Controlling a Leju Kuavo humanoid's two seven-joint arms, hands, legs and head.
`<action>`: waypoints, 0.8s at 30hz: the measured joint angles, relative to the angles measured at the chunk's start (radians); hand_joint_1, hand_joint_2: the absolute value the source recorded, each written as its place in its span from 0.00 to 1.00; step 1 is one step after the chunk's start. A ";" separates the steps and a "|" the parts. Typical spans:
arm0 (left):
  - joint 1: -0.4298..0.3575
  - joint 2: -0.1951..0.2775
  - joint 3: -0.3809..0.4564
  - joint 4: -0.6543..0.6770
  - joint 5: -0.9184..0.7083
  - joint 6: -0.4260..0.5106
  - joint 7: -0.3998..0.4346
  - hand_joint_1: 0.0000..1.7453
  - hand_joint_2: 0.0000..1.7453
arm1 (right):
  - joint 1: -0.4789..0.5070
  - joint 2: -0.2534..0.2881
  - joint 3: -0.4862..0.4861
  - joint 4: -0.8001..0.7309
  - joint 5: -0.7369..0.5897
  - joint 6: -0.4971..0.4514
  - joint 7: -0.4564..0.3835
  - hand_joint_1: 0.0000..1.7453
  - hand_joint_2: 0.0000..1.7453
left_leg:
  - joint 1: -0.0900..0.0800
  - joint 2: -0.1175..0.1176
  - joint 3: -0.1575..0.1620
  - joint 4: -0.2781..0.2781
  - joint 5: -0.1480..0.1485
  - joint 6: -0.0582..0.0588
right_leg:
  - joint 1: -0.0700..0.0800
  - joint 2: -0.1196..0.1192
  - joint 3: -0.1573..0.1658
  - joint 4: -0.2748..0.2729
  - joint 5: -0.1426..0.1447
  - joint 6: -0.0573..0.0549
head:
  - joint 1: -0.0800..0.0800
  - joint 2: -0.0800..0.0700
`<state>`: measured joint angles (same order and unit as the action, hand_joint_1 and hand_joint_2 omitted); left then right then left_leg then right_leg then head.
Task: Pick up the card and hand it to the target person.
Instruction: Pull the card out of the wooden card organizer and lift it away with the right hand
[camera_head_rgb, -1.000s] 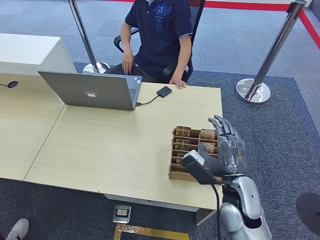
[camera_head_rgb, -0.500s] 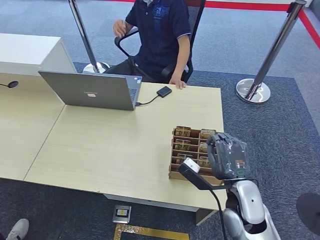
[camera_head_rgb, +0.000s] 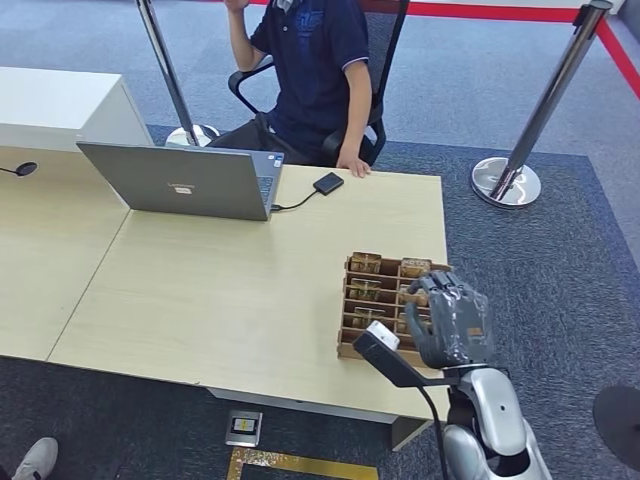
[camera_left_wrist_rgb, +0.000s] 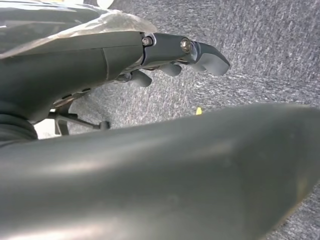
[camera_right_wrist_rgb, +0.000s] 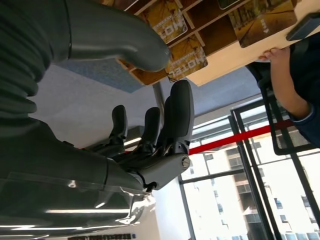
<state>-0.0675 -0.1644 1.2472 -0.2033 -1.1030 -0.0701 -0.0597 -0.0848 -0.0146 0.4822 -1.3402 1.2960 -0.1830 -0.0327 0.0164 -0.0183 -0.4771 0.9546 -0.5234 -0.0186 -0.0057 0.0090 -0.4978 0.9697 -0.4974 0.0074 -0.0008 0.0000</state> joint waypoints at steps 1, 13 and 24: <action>0.000 0.000 0.001 0.000 0.001 0.000 0.000 0.00 0.00 | 0.000 0.005 -0.001 0.008 0.000 0.001 0.000 0.53 1.00 | 0.000 0.000 0.000 0.000 0.000 0.000 | 0.000 0.000 0.000 0.000 0.000 0.000 | 0.000 0.000; 0.000 0.000 0.009 0.000 0.004 0.004 0.000 0.00 0.00 | -0.004 0.049 -0.012 0.107 0.012 0.001 0.000 0.52 1.00 | 0.000 0.000 0.000 0.000 0.000 0.000 | 0.000 0.000 0.000 0.000 0.000 0.000 | 0.000 0.000; 0.000 0.000 0.009 0.000 0.004 0.004 -0.001 0.00 0.00 | -0.006 0.062 -0.060 0.168 0.034 -0.010 0.007 0.50 1.00 | 0.000 0.000 0.000 0.000 0.000 0.000 | 0.000 0.000 0.000 0.000 0.000 0.000 | 0.000 0.000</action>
<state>-0.0676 -0.1644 1.2565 -0.2029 -1.0990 -0.0660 -0.0607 -0.0906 0.0475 0.4223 -1.1722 1.3297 -0.1927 -0.0257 0.0163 -0.0183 -0.4773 0.9546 -0.5234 -0.0186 -0.0057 0.0090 -0.4977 0.9696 -0.4974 0.0075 -0.0008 0.0000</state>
